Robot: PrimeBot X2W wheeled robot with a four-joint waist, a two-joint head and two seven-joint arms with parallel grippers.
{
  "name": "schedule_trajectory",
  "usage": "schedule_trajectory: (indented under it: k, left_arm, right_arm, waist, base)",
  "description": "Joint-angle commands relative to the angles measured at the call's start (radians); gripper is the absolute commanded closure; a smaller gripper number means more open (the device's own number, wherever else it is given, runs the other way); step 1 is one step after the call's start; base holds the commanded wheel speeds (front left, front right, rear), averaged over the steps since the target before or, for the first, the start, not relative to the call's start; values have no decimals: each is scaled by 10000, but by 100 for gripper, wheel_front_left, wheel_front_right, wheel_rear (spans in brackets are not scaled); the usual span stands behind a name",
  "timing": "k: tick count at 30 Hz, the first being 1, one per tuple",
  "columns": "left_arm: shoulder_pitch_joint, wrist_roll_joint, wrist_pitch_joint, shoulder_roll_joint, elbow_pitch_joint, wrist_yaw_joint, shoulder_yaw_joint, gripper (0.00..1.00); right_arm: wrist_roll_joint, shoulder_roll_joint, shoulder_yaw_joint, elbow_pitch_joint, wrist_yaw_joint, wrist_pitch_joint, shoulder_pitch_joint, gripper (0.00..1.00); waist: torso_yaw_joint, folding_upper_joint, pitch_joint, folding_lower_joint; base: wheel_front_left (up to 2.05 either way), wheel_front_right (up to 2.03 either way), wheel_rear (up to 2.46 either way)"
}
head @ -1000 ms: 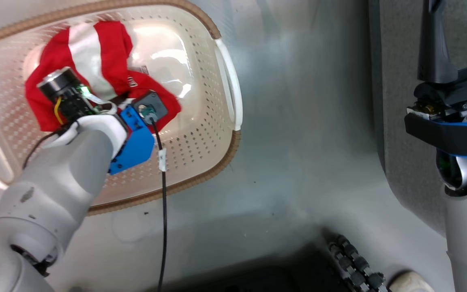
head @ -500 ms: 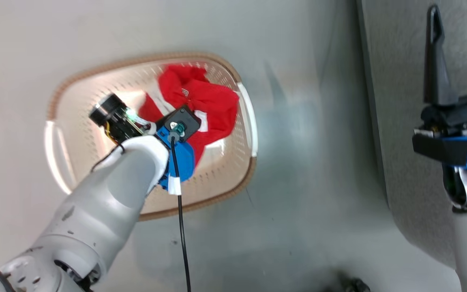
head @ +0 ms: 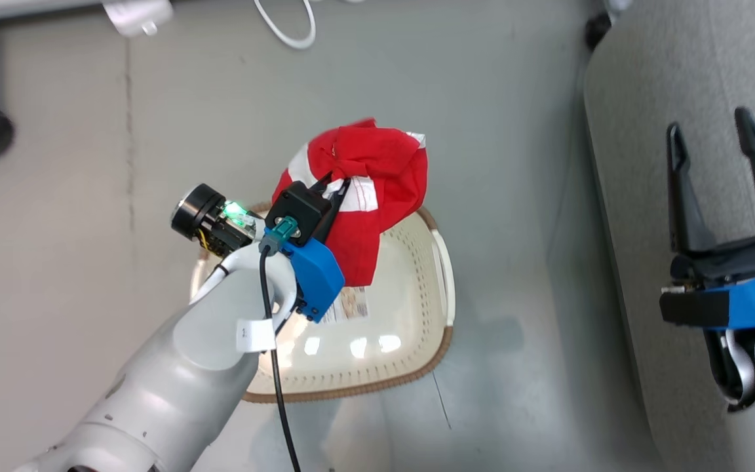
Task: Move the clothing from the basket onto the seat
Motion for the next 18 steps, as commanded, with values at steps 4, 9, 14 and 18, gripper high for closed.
schedule_trajectory:
  k: [4, 9, 14, 18]
  left_arm:
    - [607, 113, -45, 161, -1039, 174, 737, 100]
    - [1137, 344, -46, 178, -2131, 251, 1522, 100]
    - [1598, 640, -47, 79, -3008, 215, 2102, 100]
    - [1968, 868, -47, -88, -3480, 91, 2295, 100]
  right_arm:
    - [-60, 67, -20, 221, 1, -32, 712, 0]
    - [-33, 158, -5, 392, 1, -32, 1320, 0]
    - [-12, 293, 98, 513, 1, -31, 1842, 0]
    - [-3, 425, 196, 621, 1, -32, 2269, 0]
  waist:
    - [565, -1, -1645, 0]
    - [720, -1, -2502, 0]
    - [803, -1, -3203, 0]
    - [874, -1, -3772, 0]
  base:
    - [0, 0, 0]
    - [0, 0, 0]
    - [0, 0, 0]
    - [0, 0, 0]
